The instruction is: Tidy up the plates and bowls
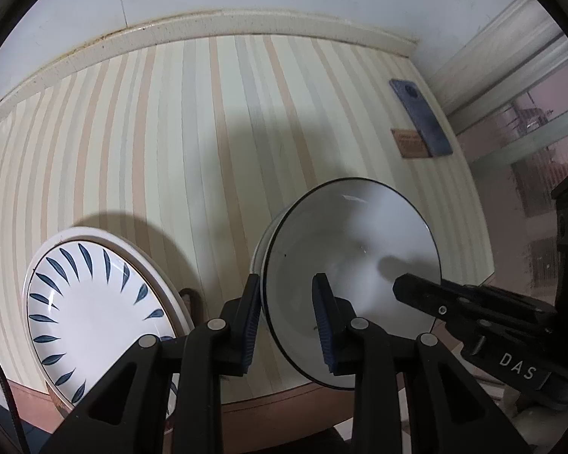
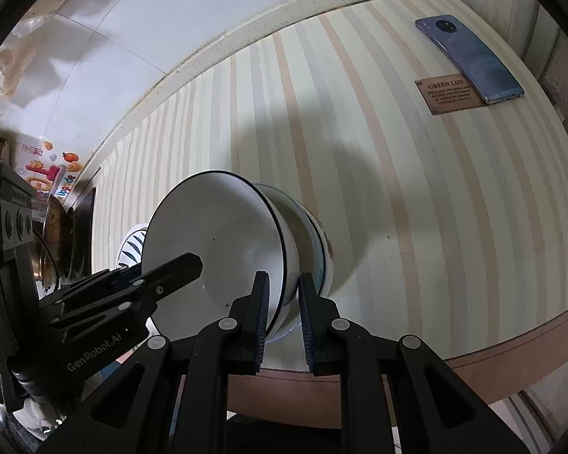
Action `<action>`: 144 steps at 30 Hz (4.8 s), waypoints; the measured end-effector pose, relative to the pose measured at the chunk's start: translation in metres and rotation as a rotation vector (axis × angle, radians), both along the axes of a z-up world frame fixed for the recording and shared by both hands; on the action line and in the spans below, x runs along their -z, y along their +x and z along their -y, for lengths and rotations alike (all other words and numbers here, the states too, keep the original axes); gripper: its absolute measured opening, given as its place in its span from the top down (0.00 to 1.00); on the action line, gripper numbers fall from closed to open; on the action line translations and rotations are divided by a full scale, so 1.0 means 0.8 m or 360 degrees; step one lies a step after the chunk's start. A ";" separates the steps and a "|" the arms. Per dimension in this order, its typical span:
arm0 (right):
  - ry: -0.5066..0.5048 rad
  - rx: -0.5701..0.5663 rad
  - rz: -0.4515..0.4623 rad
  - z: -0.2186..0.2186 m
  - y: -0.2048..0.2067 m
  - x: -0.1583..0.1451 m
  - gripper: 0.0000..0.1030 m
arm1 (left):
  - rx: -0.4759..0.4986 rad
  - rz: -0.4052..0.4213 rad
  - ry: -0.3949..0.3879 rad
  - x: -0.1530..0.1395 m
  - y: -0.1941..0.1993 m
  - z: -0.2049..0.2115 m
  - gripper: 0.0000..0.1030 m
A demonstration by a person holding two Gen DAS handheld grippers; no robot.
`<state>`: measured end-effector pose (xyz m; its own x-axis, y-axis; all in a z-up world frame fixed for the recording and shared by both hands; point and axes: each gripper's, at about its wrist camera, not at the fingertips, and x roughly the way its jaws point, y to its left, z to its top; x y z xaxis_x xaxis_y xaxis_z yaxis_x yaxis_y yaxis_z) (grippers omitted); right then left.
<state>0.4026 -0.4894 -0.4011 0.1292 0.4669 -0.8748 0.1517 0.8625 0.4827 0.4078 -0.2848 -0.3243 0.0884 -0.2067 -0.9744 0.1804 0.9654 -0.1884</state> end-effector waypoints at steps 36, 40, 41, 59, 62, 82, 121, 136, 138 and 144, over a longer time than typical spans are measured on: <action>-0.0297 -0.0013 0.0202 0.004 -0.063 -0.138 0.11 | 0.0101 0.0248 -0.0004 -0.121 -0.062 -0.011 0.24; -0.0311 -0.0016 0.0262 0.001 -0.080 -0.163 0.08 | 0.0102 0.0279 -0.0044 -0.137 -0.070 -0.017 0.14; -0.0324 -0.0013 0.0273 0.001 -0.084 -0.167 0.08 | 0.0099 0.0277 -0.0056 -0.140 -0.072 -0.017 0.11; -0.0302 0.0036 0.0355 0.015 -0.104 -0.221 0.05 | 0.0083 0.0282 -0.0094 -0.144 -0.076 -0.020 0.11; -0.0277 0.0055 0.0310 0.024 -0.091 -0.195 0.05 | 0.0062 0.0225 -0.0094 -0.118 -0.062 -0.019 0.11; 0.0283 0.0072 -0.0152 0.021 -0.004 0.047 0.05 | 0.0013 -0.0198 0.0017 0.067 0.034 0.000 0.16; 0.0505 0.0134 -0.0276 -0.039 0.038 0.107 0.33 | -0.0137 -0.0302 -0.0198 0.067 0.035 -0.012 0.58; 0.0551 -0.0120 -0.0180 -0.131 0.086 0.050 0.33 | -0.0372 -0.0155 -0.0212 -0.001 0.033 -0.110 0.58; 0.0564 -0.0170 -0.0180 -0.152 0.090 0.046 0.34 | -0.0424 -0.0139 -0.0198 -0.006 0.029 -0.127 0.58; 0.0593 -0.0337 -0.0193 -0.219 0.079 0.034 0.33 | -0.0588 -0.0113 -0.0166 -0.015 0.011 -0.186 0.58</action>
<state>0.4659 -0.3142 -0.4283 -0.0964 0.7581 -0.6449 0.0649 0.6514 0.7560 0.4169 -0.1356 -0.3124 0.1088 -0.2715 -0.9563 -0.1929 0.9379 -0.2883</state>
